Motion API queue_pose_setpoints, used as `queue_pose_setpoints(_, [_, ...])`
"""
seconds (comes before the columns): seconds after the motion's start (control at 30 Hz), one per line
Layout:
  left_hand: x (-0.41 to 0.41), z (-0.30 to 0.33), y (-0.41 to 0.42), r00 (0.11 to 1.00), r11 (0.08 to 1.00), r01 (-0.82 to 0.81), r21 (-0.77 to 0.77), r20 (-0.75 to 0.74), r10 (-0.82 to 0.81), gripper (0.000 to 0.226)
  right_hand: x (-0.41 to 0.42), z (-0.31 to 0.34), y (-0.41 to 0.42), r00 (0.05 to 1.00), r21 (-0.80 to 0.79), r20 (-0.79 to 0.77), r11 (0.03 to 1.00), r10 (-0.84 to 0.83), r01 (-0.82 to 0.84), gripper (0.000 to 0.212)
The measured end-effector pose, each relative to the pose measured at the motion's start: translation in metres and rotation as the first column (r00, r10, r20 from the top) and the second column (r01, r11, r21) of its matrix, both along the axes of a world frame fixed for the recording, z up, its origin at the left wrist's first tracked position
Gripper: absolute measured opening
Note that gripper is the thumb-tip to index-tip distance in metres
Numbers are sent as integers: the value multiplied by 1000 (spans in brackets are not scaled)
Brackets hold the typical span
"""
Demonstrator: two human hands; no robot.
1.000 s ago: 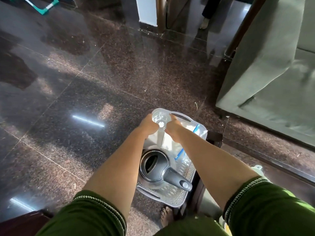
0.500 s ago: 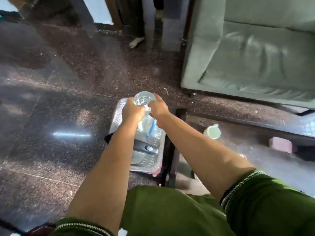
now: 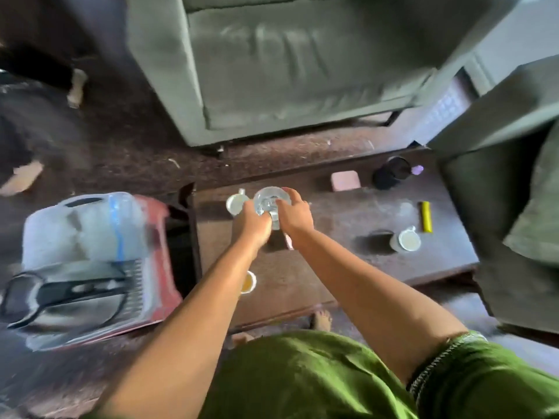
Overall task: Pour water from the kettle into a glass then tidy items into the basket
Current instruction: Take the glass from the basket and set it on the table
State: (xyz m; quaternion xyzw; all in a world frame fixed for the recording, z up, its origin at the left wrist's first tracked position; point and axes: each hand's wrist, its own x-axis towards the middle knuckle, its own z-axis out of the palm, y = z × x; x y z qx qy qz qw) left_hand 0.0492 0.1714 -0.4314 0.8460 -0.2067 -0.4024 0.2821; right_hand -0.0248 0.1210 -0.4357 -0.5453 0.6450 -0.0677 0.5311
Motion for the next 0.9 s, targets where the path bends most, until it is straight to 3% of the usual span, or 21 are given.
queue_pose_setpoints(0.17, [-99,-47,-43,977,1000,8,25,-215,-2,30,-107,-54,-46,992,106,-36,986,-122,126,52])
queue_pose_setpoints(0.3, [-146,-83,-64,975,993,37,114,-220,-11,35,-163,-84,-69,978,205,-6,957,-207,204,51])
queue_pose_setpoints(0.63, [-176,-137,-93,965,982,-64,178,-240,106,46,-188,-133,-105,979,125,-80,976,189,-178,52])
queue_pose_setpoints(0.8, [-181,-180,-100,906,979,-141,147,-380,187,62,-186,-147,-121,953,57,-144,964,265,-260,49])
queue_pose_setpoints(0.9, [-185,-168,-107,821,966,-235,104,-510,255,60,-188,-154,-126,940,95,-145,950,308,-296,57])
